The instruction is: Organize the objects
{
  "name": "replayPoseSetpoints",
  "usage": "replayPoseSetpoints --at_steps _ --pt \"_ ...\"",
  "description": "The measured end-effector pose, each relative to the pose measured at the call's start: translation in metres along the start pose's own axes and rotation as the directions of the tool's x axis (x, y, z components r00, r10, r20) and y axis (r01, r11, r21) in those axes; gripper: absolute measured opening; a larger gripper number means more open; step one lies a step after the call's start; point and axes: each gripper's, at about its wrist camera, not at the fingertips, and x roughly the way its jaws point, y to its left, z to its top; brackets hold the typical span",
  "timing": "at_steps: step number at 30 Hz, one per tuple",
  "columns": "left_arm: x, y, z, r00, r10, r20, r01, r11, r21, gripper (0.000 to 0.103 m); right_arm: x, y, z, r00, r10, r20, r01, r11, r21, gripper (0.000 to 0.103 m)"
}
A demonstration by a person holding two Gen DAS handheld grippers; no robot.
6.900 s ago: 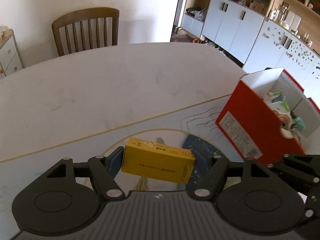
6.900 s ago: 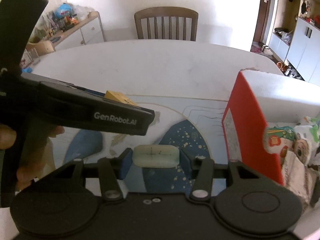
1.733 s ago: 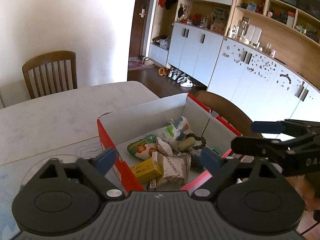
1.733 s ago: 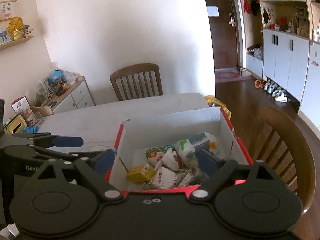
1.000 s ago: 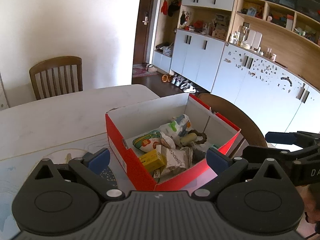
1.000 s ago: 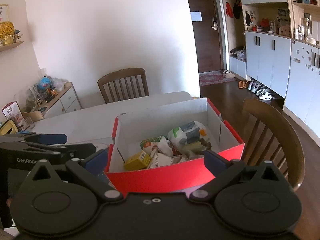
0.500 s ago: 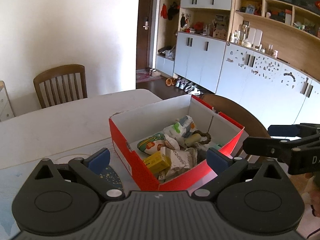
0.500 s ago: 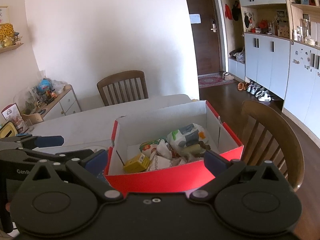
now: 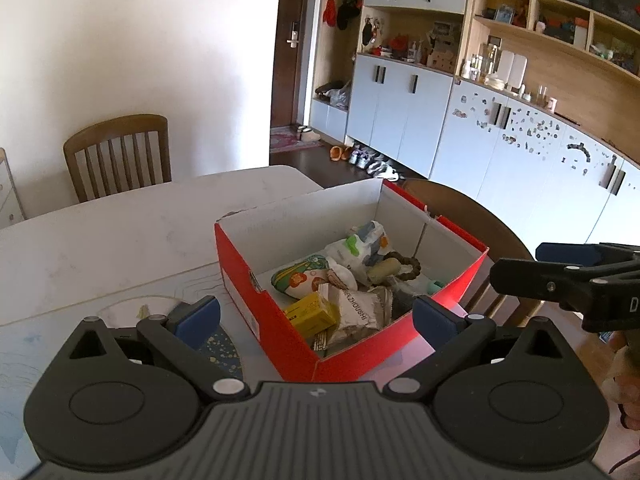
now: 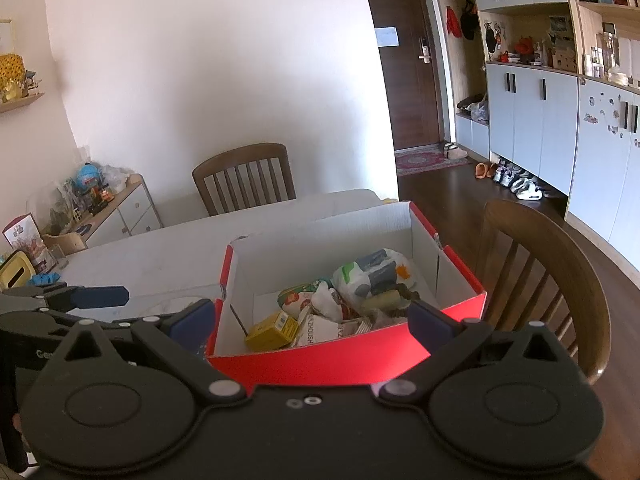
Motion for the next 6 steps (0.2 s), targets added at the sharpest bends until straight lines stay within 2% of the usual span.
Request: replayPoseSetpoints --at_steps 6 --pt "0.0006 -0.0011 0.0007 1.000 0.019 0.012 -0.019 1.000 0.000 0.103 0.0020 -0.0030 0.0003 1.000 0.005 -0.003 -0.005 1.000 -0.002 0.102"
